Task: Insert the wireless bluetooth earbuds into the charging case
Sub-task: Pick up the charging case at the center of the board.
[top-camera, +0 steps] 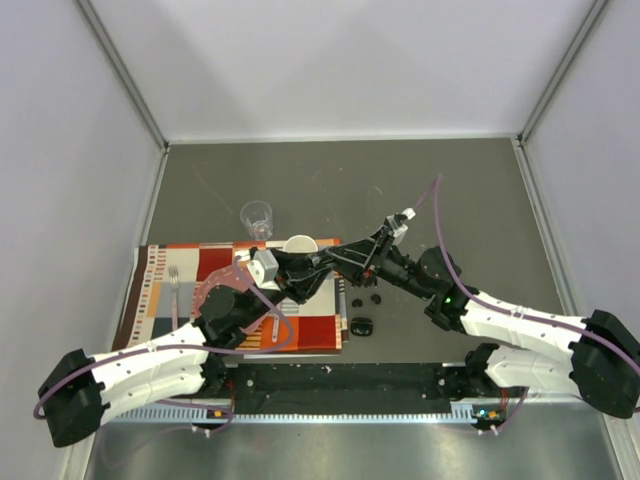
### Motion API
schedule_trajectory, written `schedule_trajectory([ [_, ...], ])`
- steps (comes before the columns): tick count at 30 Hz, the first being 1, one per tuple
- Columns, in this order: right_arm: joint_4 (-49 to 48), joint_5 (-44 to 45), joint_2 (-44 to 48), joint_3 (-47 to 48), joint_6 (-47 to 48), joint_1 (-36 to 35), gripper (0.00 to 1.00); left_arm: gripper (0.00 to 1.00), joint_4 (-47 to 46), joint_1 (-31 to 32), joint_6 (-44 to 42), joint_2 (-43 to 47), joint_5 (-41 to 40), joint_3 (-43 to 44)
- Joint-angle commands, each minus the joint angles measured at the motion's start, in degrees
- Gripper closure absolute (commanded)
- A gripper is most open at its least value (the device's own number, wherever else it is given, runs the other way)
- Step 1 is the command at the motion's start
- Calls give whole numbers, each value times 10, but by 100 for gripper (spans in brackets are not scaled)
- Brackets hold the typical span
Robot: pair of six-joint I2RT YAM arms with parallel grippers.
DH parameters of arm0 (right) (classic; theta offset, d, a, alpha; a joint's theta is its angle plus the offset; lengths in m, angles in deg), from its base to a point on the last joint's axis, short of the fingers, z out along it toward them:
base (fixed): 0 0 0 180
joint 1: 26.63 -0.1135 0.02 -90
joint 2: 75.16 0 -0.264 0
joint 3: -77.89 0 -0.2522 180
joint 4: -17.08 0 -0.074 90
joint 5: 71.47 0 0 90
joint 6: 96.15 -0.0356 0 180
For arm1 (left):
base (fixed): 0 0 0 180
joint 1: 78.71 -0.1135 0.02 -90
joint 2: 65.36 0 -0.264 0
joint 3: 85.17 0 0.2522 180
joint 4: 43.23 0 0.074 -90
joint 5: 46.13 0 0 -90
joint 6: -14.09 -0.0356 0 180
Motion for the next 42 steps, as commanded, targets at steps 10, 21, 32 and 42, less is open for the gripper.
schedule_trajectory([
  [10,-11,4,2,6,2,-7,100,63,-46,1,2,3,13,10],
  [21,-17,2,-2,8,1,-7,100,66,-39,1,-3,3,16,14],
  [32,-32,-1,-1,6,9,-7,92,100,-25,1,-3,-11,25,22],
  [42,119,19,86,39,162,12,18,100,0,1,-17,17,9,22],
])
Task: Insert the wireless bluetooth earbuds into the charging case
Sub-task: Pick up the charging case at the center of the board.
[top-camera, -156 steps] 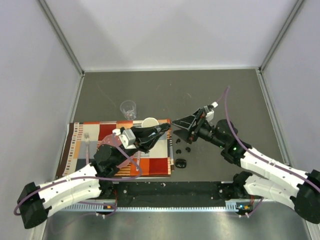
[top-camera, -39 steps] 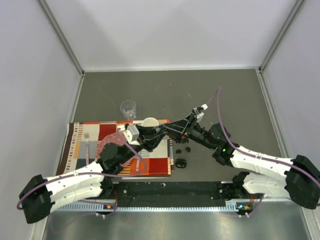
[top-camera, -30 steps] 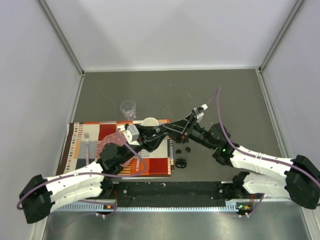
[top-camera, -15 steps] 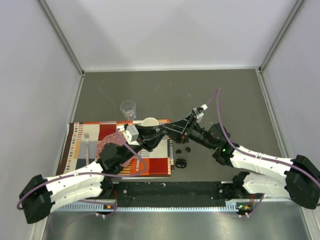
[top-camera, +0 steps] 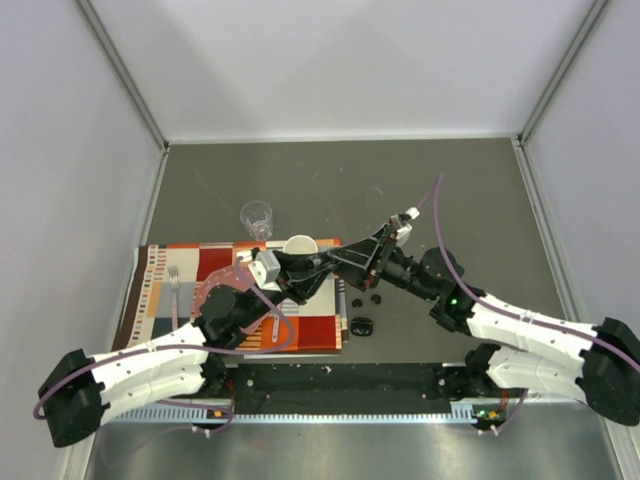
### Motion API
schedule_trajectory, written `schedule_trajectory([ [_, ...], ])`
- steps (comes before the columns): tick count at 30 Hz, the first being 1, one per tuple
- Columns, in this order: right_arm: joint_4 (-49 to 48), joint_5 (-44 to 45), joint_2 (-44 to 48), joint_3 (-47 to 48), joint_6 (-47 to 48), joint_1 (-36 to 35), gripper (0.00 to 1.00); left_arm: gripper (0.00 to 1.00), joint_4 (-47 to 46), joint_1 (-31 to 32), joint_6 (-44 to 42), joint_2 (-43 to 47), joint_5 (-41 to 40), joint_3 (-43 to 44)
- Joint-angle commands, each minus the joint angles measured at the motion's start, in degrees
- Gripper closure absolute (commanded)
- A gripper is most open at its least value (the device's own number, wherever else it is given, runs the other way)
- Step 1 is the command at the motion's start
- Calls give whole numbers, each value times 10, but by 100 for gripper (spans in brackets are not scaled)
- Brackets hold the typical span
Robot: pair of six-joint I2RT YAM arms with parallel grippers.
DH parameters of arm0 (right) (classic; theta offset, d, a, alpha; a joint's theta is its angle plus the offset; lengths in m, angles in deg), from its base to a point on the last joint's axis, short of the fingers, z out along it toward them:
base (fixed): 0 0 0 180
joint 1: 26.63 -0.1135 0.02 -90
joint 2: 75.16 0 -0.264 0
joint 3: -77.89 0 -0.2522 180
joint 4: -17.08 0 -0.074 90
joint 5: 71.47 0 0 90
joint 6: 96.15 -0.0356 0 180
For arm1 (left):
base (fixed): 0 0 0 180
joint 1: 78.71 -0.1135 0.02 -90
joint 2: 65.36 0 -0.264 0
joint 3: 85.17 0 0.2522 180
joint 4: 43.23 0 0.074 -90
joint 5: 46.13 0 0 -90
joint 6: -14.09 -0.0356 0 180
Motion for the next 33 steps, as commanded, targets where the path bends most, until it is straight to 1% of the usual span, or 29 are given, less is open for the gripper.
schedule_trajectory([
  [1,169,49,89,56,156,12,14,100,15,2,-8,26,-3,23],
  [2,206,65,106,66,183,13,5,100,22,3,-13,39,-4,24],
  [3,250,83,120,78,207,14,1,100,24,3,-14,45,-6,24],
  [4,316,119,149,101,250,15,1,100,20,2,-15,56,-8,23],
  [6,364,139,172,121,294,19,1,100,18,3,-23,65,-13,23],
  [7,411,151,190,137,318,25,1,100,27,2,-27,71,-14,25],
  [10,464,146,211,158,355,37,1,100,38,2,-41,78,-15,41],
  [11,495,147,212,161,360,41,1,100,41,3,-48,78,-13,45],
  [13,507,131,212,167,368,53,1,100,48,2,-57,75,-10,62],
  [15,521,111,200,174,375,61,1,100,81,3,-63,75,-12,87],
  [18,571,106,181,201,397,73,1,100,89,2,-65,73,-26,107],
  [20,577,108,176,204,402,82,1,100,96,2,-65,70,-29,118],
  [21,578,104,176,205,402,86,1,100,97,2,-87,70,-18,118],
  [22,577,104,174,211,409,90,1,100,87,2,-114,62,-10,116],
  [23,578,103,172,215,412,92,1,100,69,2,-130,55,-25,110],
  [24,584,103,166,219,414,98,1,100,43,2,-130,48,-38,112],
  [25,590,90,162,234,417,101,1,100,46,2,-119,38,-53,119],
  [27,615,93,148,256,418,111,1,100,83,2,-122,23,-60,168],
  [28,640,94,146,277,423,114,1,100,163,1,-119,12,-71,193],
  [29,648,92,144,286,429,116,1,100,173,1,-97,6,-91,224],
  [31,665,84,146,298,445,117,1,100,166,0,-80,0,-102,237],
  [33,680,64,147,299,454,120,1,100,180,0,-72,-3,-113,247],
])
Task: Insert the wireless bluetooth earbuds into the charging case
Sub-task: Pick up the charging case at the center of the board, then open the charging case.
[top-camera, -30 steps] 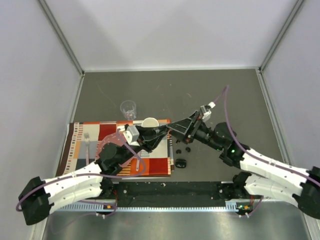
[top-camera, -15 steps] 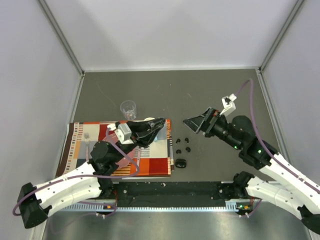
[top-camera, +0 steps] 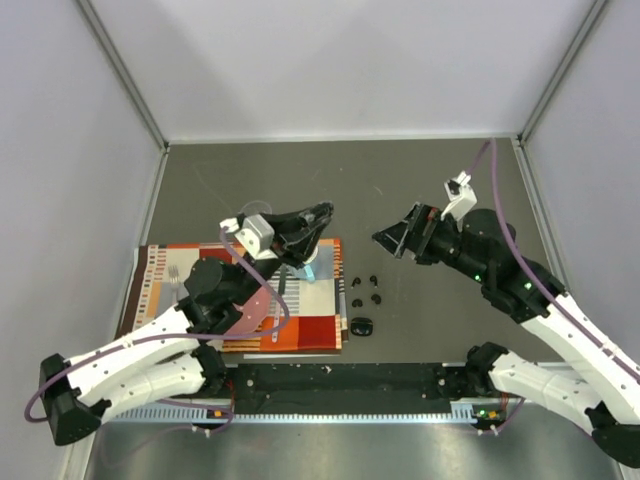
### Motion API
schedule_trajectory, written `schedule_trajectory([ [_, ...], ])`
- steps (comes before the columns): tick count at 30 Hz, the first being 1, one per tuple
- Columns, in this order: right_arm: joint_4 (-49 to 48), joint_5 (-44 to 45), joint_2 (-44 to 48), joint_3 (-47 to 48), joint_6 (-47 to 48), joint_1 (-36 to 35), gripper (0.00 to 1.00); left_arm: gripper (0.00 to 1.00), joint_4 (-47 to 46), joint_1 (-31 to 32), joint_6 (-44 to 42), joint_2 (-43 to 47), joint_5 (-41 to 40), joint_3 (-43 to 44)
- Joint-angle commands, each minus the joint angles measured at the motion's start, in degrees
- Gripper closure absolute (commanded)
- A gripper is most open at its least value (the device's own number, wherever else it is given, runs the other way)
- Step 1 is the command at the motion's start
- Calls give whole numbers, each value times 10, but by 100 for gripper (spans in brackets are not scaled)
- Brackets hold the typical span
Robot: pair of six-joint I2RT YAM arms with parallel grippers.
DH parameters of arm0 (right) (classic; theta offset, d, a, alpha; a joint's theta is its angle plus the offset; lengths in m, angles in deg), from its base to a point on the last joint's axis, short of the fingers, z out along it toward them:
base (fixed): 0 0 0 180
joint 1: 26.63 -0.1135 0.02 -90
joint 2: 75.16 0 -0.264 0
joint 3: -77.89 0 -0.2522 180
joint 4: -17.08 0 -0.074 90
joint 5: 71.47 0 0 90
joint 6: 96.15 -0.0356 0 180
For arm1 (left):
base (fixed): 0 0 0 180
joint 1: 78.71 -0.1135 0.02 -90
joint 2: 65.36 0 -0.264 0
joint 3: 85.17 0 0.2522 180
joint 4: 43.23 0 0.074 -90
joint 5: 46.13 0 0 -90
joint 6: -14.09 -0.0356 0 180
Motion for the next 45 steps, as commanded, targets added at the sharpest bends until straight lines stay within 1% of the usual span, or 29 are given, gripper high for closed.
schedule_trajectory([
  [1,48,-37,8,34,42,9,1,100,22,0,23,1,-37,43],
  [2,51,-45,13,30,48,8,1,100,8,0,23,3,-28,21],
  [4,52,-67,26,13,58,8,1,100,-27,0,15,15,25,-16],
  [5,51,-79,41,9,66,8,1,100,-85,0,1,20,42,-61],
  [6,51,-102,48,1,76,8,1,100,-113,0,-4,22,62,-84],
  [8,54,-115,73,-8,98,8,1,100,-170,0,-10,22,70,-135],
  [9,61,-121,77,-8,96,8,1,100,-169,0,2,24,75,-137],
  [10,61,-137,79,-6,91,8,1,100,-162,0,22,36,101,-137],
  [12,60,-195,72,-8,90,8,1,100,-140,1,23,45,144,-134],
  [13,60,-209,69,-11,92,8,1,100,-131,1,23,46,164,-133],
  [16,25,-219,58,-31,76,8,1,100,-114,1,23,45,181,-133],
  [17,16,-240,51,-30,74,8,1,100,-111,1,38,47,186,-131],
  [19,-3,-261,31,-20,71,7,1,100,-104,1,38,44,193,-126],
  [23,-23,-267,8,-11,69,7,1,100,-98,1,31,30,222,-113],
  [25,-53,-278,0,-14,55,7,1,100,-99,1,31,15,230,-106],
  [27,-64,-287,-6,-16,41,6,1,100,-102,1,33,-1,241,-101],
  [35,-80,-253,-22,-32,17,6,2,100,-142,2,56,-34,273,-85],
  [37,-81,-251,-27,-34,13,6,4,100,-141,2,60,-35,280,-79],
  [41,-82,-241,-32,-40,7,6,6,100,-142,2,61,-29,285,-81],
  [45,-98,-255,-17,-44,11,6,7,100,-148,2,60,-20,259,-93],
])
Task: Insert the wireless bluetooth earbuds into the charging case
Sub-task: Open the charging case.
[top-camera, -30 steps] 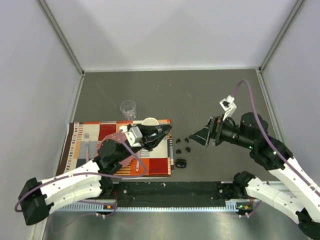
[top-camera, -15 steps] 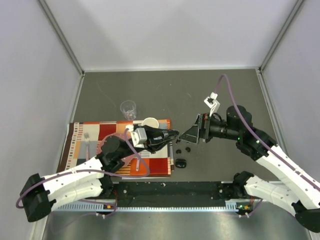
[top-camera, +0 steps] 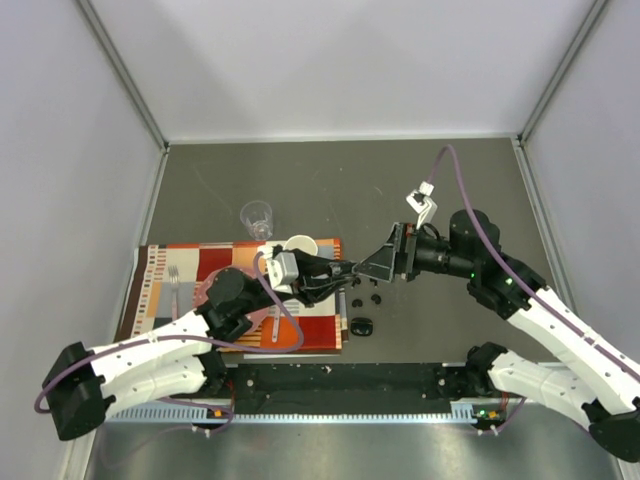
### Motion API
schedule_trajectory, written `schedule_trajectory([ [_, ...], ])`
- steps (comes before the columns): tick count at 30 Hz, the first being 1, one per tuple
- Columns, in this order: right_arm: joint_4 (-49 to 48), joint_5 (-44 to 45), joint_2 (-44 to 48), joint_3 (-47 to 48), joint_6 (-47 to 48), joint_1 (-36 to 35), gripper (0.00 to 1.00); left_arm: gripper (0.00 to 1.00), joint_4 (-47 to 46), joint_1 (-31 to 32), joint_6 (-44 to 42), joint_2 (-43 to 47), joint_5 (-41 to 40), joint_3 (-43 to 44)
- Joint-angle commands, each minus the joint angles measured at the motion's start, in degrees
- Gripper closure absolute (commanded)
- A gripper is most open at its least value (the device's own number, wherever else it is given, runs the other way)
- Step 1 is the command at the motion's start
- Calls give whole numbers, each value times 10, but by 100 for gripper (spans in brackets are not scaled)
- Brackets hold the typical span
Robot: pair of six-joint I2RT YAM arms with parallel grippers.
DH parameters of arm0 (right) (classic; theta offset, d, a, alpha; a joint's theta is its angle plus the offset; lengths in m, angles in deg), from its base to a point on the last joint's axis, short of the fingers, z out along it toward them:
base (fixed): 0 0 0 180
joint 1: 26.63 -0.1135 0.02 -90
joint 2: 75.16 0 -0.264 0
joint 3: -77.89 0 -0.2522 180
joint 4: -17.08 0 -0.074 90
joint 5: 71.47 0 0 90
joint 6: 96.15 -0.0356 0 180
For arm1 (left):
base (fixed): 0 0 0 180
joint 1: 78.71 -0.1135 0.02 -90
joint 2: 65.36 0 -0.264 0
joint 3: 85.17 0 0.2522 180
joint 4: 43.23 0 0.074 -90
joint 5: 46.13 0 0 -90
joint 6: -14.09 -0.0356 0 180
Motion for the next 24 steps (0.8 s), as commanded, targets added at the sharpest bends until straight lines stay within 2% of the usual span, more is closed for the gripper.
schedule_trajectory([
  [1,-32,9,13,-10,2,2,7,100,-64,5,6,19,-1,13],
  [19,-28,35,-7,-15,0,-1,15,100,-91,5,20,2,19,31],
  [24,-26,18,-16,-3,13,-8,18,100,-97,5,26,-3,7,28],
])
